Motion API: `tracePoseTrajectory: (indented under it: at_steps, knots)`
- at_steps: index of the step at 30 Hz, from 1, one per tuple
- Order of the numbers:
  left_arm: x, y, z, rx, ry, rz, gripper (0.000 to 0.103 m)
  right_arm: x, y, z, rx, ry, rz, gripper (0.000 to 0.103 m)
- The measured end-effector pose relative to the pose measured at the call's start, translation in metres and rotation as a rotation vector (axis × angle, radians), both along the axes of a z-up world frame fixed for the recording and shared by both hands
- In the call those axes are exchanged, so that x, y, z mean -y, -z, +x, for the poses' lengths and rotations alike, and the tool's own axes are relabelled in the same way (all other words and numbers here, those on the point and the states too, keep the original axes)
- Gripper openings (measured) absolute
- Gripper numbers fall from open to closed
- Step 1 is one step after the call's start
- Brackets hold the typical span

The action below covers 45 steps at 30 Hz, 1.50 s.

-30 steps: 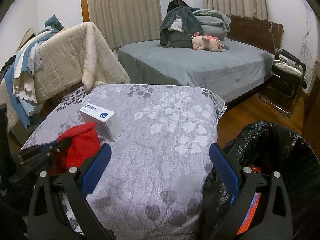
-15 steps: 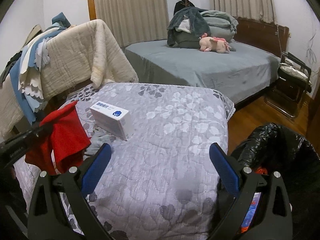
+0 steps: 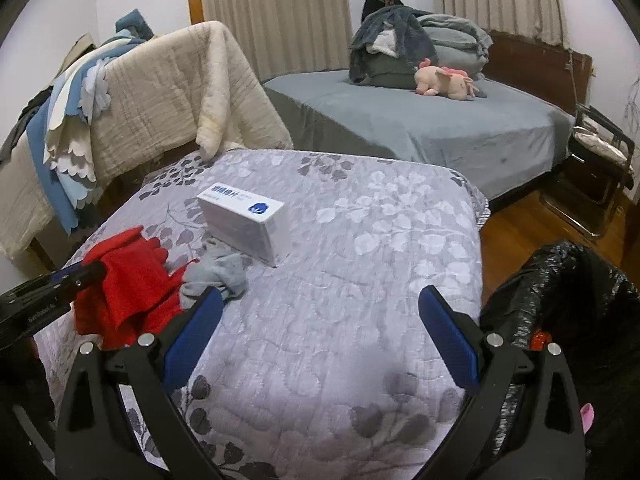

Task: Collect trash
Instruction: 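Grasp a red glove with the right tool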

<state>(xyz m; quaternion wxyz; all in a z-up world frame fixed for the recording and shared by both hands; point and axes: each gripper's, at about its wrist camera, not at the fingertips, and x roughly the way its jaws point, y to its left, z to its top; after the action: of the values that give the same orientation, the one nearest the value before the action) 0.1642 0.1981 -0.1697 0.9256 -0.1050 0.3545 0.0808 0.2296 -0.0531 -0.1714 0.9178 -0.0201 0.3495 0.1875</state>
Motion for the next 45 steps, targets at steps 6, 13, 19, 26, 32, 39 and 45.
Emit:
tracePoseTrajectory:
  at_steps: [6, 13, 19, 26, 32, 39, 45]
  knots:
    - [-0.011, 0.005, -0.007, -0.011, -0.011, 0.010, 0.036, -0.019, 0.004, -0.005, -0.011, -0.045, 0.001, 0.096]
    - [-0.024, 0.005, -0.024, -0.011, -0.032, -0.023, 0.041, -0.046, 0.006, -0.015, -0.020, -0.117, 0.010, 0.095]
    - [-0.038, 0.012, -0.040, -0.021, -0.063, -0.029, 0.044, -0.072, 0.008, -0.025, -0.018, -0.168, 0.013, 0.095]
    - [-0.050, 0.019, -0.048, -0.033, -0.085, -0.003, 0.044, -0.101, 0.015, -0.034, -0.024, -0.225, 0.011, 0.095]
    - [-0.062, 0.023, -0.053, -0.040, -0.094, 0.003, 0.044, -0.125, 0.034, -0.034, -0.061, -0.238, -0.025, 0.091]
    - [-0.067, 0.033, -0.048, -0.063, -0.079, 0.021, 0.044, -0.140, 0.042, -0.029, -0.105, -0.250, -0.042, 0.082]
    - [-0.069, 0.034, -0.047, -0.063, -0.078, 0.016, 0.044, -0.157, 0.052, -0.029, -0.147, -0.296, -0.097, 0.065]
